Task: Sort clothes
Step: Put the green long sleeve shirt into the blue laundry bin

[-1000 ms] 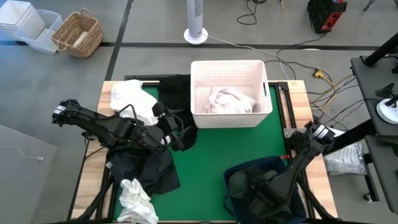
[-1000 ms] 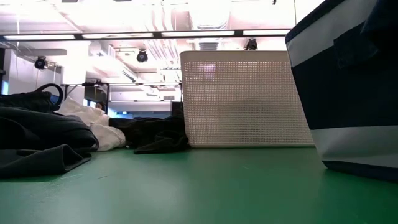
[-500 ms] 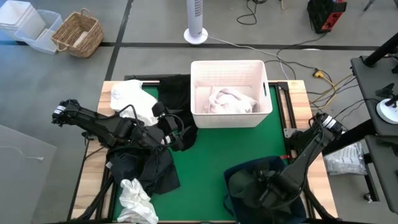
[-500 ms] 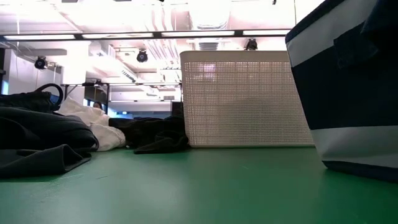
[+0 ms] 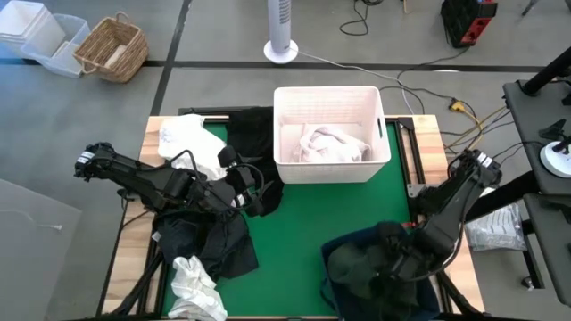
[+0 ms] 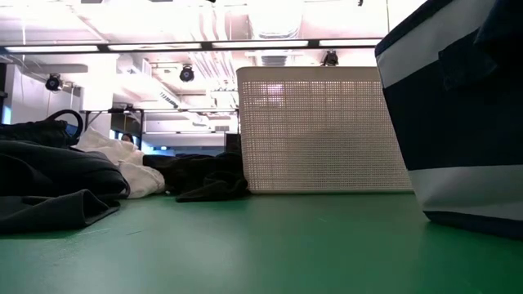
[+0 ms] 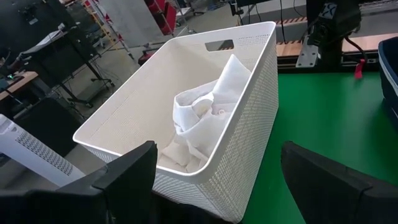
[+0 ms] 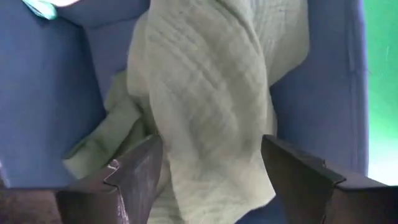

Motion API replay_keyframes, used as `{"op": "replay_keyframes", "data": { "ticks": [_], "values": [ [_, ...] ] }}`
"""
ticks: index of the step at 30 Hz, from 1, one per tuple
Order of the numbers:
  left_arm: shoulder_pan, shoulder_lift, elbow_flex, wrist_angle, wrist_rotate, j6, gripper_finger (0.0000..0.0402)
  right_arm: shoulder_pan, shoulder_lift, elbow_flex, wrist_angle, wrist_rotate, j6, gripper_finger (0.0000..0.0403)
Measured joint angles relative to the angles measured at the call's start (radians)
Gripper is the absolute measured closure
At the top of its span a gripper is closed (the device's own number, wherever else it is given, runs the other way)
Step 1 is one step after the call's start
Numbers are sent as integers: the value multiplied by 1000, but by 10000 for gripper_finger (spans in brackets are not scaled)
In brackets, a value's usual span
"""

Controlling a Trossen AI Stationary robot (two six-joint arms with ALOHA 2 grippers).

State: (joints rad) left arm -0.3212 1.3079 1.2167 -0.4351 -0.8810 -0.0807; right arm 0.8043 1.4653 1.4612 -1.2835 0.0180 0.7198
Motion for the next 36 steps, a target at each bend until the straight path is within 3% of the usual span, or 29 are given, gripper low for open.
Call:
{"op": "replay_keyframes", "data": {
  "ticks": [9,16,25,36],
  "values": [
    [0,0,0,0,0,-8,87,0,-63,0,0,45,74,161],
    [0,0,0,0,0,-8,87,-56,-52,0,4,124,80,222],
    [0,0,0,0,0,-8,87,-196,11,0,110,135,-206,377],
    [0,0,0,0,0,-11,87,-289,126,0,143,71,-459,393]
  ]
}}
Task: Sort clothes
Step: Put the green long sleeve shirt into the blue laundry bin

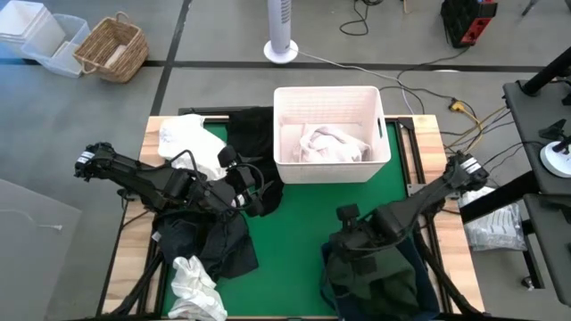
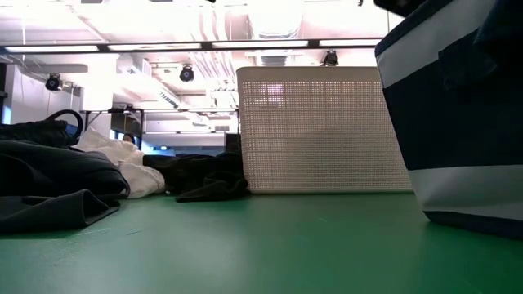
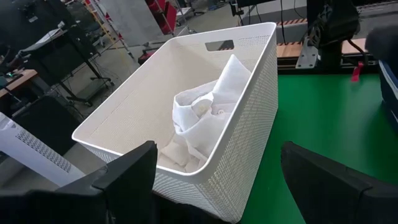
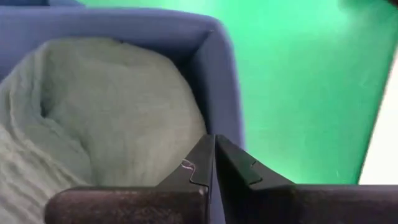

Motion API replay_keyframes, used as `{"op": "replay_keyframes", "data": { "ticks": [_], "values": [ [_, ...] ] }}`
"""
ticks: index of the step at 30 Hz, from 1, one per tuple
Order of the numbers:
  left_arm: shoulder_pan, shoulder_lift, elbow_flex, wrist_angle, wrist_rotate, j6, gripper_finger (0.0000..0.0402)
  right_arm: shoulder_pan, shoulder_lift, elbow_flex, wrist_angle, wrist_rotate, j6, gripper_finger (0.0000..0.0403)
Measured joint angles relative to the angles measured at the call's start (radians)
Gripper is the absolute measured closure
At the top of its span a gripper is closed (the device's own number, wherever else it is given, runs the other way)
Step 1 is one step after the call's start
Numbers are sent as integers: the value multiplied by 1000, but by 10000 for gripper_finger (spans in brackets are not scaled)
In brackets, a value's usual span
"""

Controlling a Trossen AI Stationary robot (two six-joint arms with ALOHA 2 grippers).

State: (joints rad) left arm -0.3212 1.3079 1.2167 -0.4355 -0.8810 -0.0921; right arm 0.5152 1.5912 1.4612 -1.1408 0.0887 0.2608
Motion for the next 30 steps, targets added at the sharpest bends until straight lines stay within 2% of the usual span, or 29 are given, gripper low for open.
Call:
{"op": "replay_keyframes", "data": {
  "ticks": [9,19,30],
  "values": [
    [0,0,0,-1,0,0,87,-47,72,0,-22,-10,-36,393],
    [0,0,0,-29,0,-22,87,-69,73,-2,-155,19,24,393],
    [0,0,-1,-46,0,-38,87,-69,73,-4,-218,50,87,394]
  ]
}}
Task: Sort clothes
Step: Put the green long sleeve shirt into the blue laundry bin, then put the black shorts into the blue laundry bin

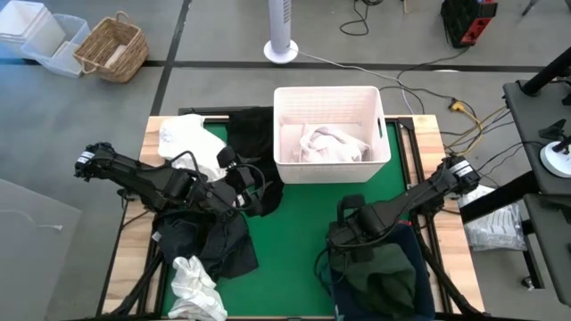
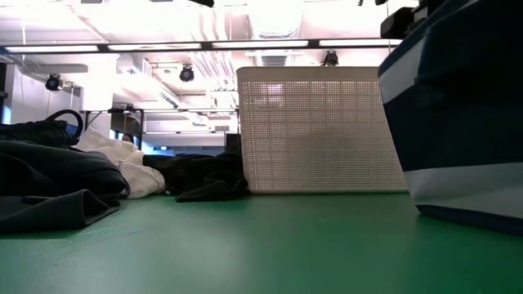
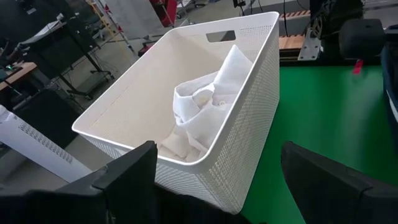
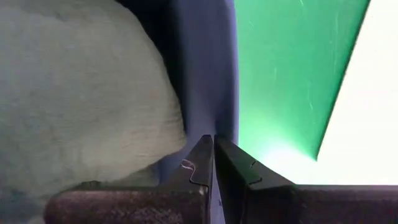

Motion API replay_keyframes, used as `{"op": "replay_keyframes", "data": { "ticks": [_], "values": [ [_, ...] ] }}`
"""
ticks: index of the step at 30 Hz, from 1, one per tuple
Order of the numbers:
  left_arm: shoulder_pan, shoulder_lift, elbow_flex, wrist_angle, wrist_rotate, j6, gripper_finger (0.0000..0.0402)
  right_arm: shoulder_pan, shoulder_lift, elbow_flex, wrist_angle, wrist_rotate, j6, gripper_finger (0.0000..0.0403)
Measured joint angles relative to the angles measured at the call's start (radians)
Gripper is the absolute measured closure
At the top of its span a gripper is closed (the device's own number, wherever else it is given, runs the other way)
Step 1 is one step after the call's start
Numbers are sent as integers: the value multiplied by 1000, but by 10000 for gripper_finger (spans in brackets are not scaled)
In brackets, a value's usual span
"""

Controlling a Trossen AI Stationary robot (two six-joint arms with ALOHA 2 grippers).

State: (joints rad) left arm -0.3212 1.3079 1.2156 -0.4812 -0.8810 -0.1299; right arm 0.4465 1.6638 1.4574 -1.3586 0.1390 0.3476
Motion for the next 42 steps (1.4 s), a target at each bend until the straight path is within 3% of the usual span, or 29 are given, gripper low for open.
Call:
{"op": "replay_keyframes", "data": {
  "ticks": [12,21,25,32,42],
  "values": [
    [-31,0,0,0,0,-19,87,5,-15,32,-16,18,19,393],
    [-182,0,-1,-74,1,-88,87,10,-79,75,-19,23,1,391],
    [-263,0,-1,-159,2,-176,87,10,-127,75,-15,78,-18,390],
    [-332,0,-1,-315,94,-473,87,10,-219,75,48,172,-76,390],
    [-341,36,-1,-768,445,-1150,87,10,-307,75,168,177,-182,390]
  ]
}}
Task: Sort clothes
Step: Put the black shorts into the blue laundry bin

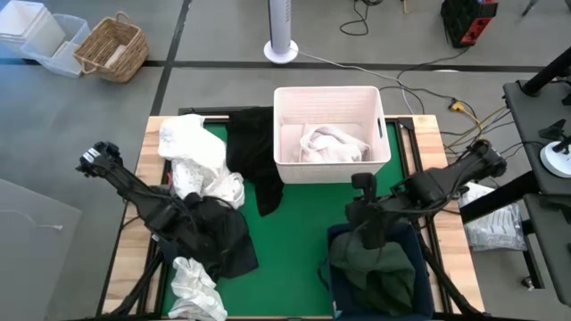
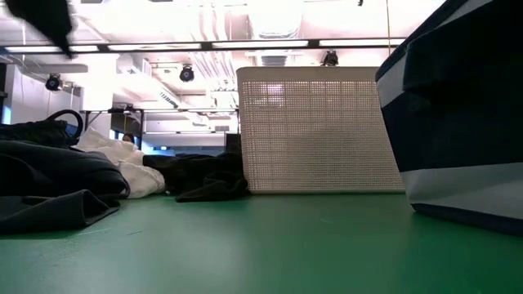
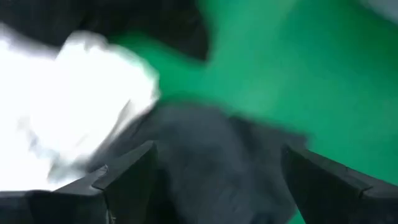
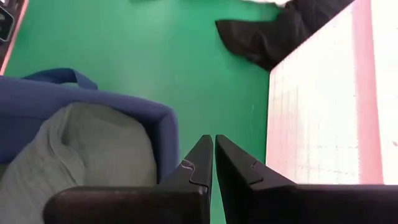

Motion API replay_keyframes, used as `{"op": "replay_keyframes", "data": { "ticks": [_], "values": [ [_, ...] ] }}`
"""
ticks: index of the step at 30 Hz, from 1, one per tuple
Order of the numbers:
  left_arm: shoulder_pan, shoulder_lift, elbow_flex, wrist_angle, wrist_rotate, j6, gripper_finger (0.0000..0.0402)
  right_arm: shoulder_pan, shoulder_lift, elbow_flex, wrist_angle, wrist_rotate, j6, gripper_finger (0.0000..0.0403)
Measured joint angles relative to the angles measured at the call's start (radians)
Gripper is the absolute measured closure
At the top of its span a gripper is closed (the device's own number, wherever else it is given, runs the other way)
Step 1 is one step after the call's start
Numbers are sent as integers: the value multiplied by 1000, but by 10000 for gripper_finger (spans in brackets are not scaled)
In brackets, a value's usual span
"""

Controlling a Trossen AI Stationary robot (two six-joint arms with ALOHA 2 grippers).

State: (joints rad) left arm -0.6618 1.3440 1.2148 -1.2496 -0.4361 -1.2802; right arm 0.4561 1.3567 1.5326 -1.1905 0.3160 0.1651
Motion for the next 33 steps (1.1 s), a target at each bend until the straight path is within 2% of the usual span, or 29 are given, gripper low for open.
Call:
{"op": "replay_keyframes", "data": {
  "ticks": [4,8,13,19,29,33],
  "values": [
    [-6,59,0,-164,124,-161,87,0,-12,0,-1,0,-10,390],
    [-13,127,0,-192,183,-141,87,0,-16,0,-1,0,-21,390],
    [-16,205,0,-191,185,-65,87,0,-13,0,16,44,-55,390],
    [-16,267,0,-192,185,-74,87,0,-13,0,72,52,-98,390],
    [-14,354,0,-218,185,-249,87,0,-13,-1,88,52,-113,390],
    [-14,374,0,-215,184,-274,87,0,-13,-1,108,52,-117,390]
  ]
}}
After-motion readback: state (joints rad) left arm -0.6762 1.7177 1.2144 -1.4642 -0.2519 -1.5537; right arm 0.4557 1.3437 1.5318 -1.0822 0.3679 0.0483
